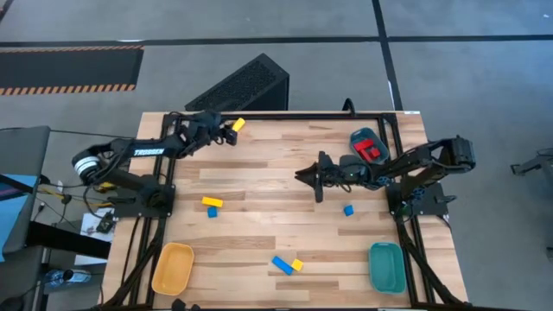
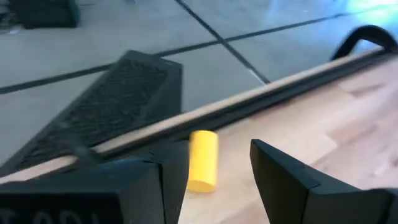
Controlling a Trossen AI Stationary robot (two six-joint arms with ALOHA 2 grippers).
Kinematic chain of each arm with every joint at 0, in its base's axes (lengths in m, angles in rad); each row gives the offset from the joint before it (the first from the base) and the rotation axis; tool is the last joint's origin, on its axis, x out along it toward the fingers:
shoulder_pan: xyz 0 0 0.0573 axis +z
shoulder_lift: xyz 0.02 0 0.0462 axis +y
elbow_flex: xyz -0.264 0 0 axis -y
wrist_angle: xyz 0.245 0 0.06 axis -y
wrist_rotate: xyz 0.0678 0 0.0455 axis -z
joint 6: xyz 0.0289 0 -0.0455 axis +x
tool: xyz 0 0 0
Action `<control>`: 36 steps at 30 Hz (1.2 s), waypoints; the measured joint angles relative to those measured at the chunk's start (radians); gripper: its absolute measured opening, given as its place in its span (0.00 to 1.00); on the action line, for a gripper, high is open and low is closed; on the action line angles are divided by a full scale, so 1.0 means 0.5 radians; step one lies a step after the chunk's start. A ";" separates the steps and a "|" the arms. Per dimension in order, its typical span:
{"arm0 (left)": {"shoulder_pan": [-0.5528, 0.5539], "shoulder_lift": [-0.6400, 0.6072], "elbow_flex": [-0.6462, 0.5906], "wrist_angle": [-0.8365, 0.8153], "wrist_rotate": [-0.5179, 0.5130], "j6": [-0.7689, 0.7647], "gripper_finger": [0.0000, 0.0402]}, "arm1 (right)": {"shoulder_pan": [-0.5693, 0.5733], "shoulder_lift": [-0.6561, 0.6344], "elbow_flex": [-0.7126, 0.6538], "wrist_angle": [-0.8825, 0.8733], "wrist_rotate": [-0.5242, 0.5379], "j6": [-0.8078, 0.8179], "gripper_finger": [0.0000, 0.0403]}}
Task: Sort & place blocks by color
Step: Put the top yellow block into the yellow bin
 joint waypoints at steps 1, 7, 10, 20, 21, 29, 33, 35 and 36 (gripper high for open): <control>-0.019 0.047 0.011 0.025 0.011 0.004 0.40 | 0.014 0.000 0.000 0.045 -0.046 -0.010 0.24; 0.009 0.336 0.239 -0.211 0.142 0.121 0.40 | 0.063 0.000 0.014 0.128 -0.044 -0.052 0.24; 0.073 0.485 0.442 -0.500 0.286 0.119 0.40 | 0.063 0.001 0.021 0.108 -0.041 -0.055 0.24; 0.127 0.871 0.893 -0.830 0.271 0.247 0.50 | 0.120 0.001 0.021 -0.111 -0.038 -0.005 0.24; 0.127 0.895 0.923 -0.868 0.284 0.248 0.53 | 0.125 0.001 0.021 -0.125 -0.038 -0.002 0.24; 0.149 0.983 0.988 -1.035 0.074 0.294 0.66 | 0.209 0.001 0.021 -0.169 -0.028 0.021 0.24; 0.171 0.983 0.988 -1.066 0.064 0.355 0.63 | 0.261 0.001 0.021 -0.170 0.082 0.022 0.24; 0.183 0.983 0.988 -1.077 0.098 0.385 0.59 | 0.278 0.001 0.021 -0.174 0.138 0.023 0.24; 0.184 0.985 0.988 -1.084 0.112 0.389 0.57 | 0.286 0.001 0.021 -0.176 0.151 0.023 0.24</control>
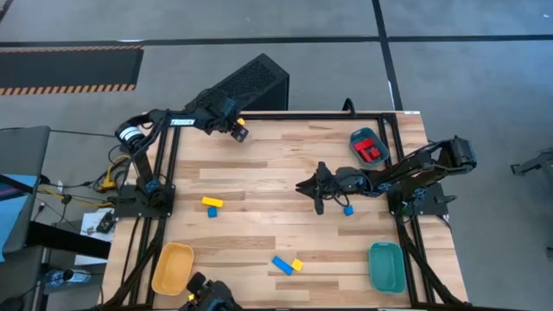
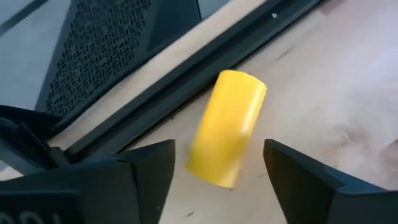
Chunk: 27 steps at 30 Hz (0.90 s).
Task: Sort & place blocks by color
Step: Put the top yellow block into the yellow bin
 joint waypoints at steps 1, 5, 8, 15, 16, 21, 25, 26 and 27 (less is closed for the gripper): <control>0.000 0.009 0.000 -0.001 0.014 0.001 0.54 | 0.003 0.000 0.000 0.000 0.012 0.000 0.24; 0.000 0.083 -0.002 0.007 0.098 0.045 0.44 | 0.000 0.000 0.000 0.000 0.016 0.026 0.24; 0.000 0.148 0.007 0.027 0.139 0.096 0.36 | -0.001 0.000 0.000 0.000 0.019 0.028 0.24; -0.039 0.150 0.001 0.076 0.137 0.167 0.26 | -0.004 0.000 0.000 -0.003 0.023 0.027 0.24; -0.054 0.137 0.000 0.094 0.124 0.187 0.26 | -0.004 0.000 0.000 -0.009 0.028 0.026 0.24; -0.179 0.028 -0.010 0.203 0.168 0.255 0.26 | -0.004 0.000 0.001 -0.076 0.080 0.016 0.24; -0.335 -0.075 -0.005 0.265 0.150 0.279 0.26 | -0.004 0.000 0.001 -0.120 0.189 0.018 0.24; -0.385 -0.097 -0.007 0.267 0.159 0.276 0.26 | -0.004 0.000 0.001 -0.122 0.229 0.030 0.24; -0.443 -0.124 -0.008 0.284 0.184 0.269 0.26 | -0.004 0.000 0.001 -0.122 0.273 0.052 0.24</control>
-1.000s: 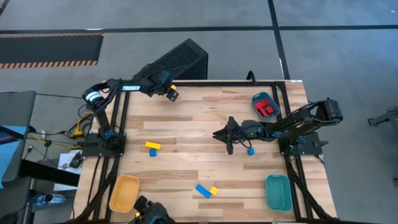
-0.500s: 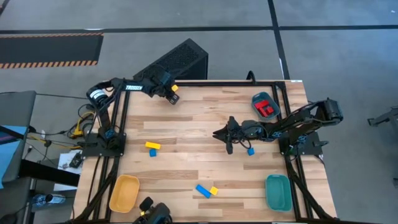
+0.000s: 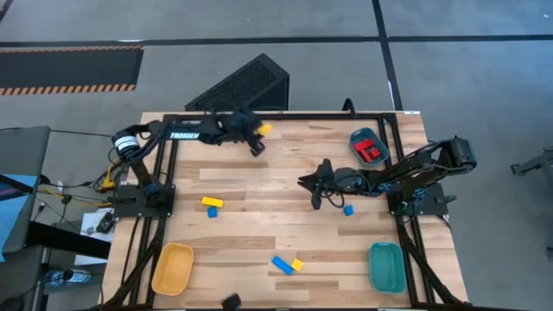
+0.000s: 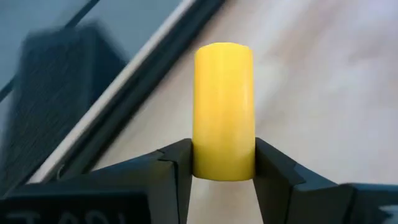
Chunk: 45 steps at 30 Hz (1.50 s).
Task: Sort & place blocks by color
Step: Put the top yellow block into the yellow bin
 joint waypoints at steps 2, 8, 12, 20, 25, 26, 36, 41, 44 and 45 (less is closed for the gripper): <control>-0.121 -0.049 0.003 0.095 0.070 0.023 0.26 | -0.001 0.000 0.000 0.001 0.090 0.040 0.24; -0.452 -0.128 0.002 0.237 0.009 0.277 0.26 | -0.001 0.000 0.000 -0.017 0.175 0.050 0.24; -0.590 -0.184 0.004 0.129 -0.178 0.279 0.26 | 0.006 0.000 0.000 -0.022 0.172 0.079 0.24; -0.896 -0.526 0.004 -0.754 -0.620 -0.105 0.26 | 0.013 0.000 -0.001 -0.116 0.168 0.037 0.24; -1.157 -0.743 0.004 -1.250 -0.716 -0.543 0.26 | -0.079 0.000 -0.001 -0.011 0.168 -0.209 0.24; -1.211 -0.777 0.004 -1.356 -0.689 -0.646 0.26 | -0.108 0.000 -0.001 0.020 0.168 -0.262 0.24; -1.780 -0.940 0.004 -2.239 -0.094 -1.903 0.26 | -0.496 0.000 0.081 0.280 0.166 -0.759 0.24; -2.141 -0.931 0.004 -2.277 0.258 -2.399 0.26 | -0.590 -0.001 0.125 0.181 0.125 -0.516 0.24; -2.391 -0.930 0.004 -2.273 0.462 -2.736 0.26 | -0.582 0.000 0.125 0.125 -0.012 -0.446 0.24; -2.478 -0.929 0.004 -2.268 0.496 -2.839 0.26 | -0.573 0.000 0.125 0.121 -0.046 -0.442 0.24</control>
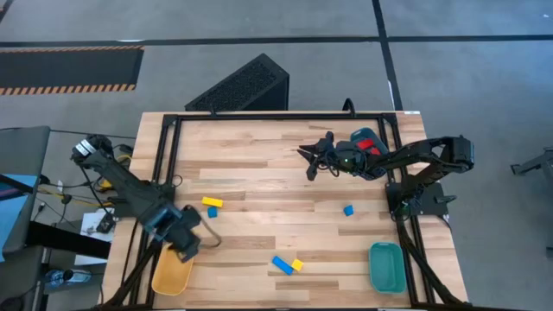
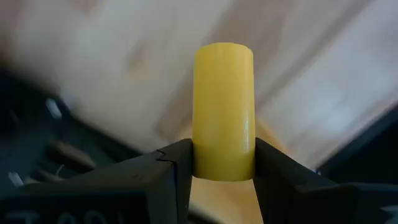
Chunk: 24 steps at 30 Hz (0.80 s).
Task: Sort & place blocks by color
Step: Put the top yellow block into the yellow bin
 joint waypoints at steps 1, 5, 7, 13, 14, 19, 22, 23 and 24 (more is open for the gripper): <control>-0.080 0.000 0.000 0.000 0.011 -0.099 0.26 | 0.015 0.000 0.000 0.001 -0.014 0.000 0.24; -0.327 0.000 0.000 0.035 0.026 -0.531 0.27 | 0.089 0.000 0.000 0.028 -0.011 0.000 0.24; -0.410 0.000 0.000 0.118 0.033 -0.739 0.28 | 0.119 0.000 0.000 0.048 -0.011 -0.002 0.24; -0.613 0.001 0.001 0.227 -0.080 -1.148 0.29 | 0.187 0.000 0.000 0.048 -0.005 -0.016 0.24; -0.640 0.001 -0.001 0.226 -0.089 -1.206 0.29 | 0.193 0.000 0.000 0.048 -0.005 -0.017 0.24; -0.771 0.002 -0.081 0.345 -0.079 -1.477 0.29 | 0.218 0.000 0.000 0.048 -0.005 -0.021 0.24; -0.811 0.002 -0.117 0.469 -0.084 -1.567 0.30 | 0.223 0.000 0.000 0.051 -0.004 -0.060 0.24; -0.818 0.002 -0.124 0.487 -0.085 -1.593 0.30 | 0.222 0.000 0.000 0.053 -0.004 -0.069 0.24; -0.822 0.002 -0.125 0.487 -0.082 -1.617 0.30 | 0.217 0.000 0.000 0.055 -0.004 -0.069 0.24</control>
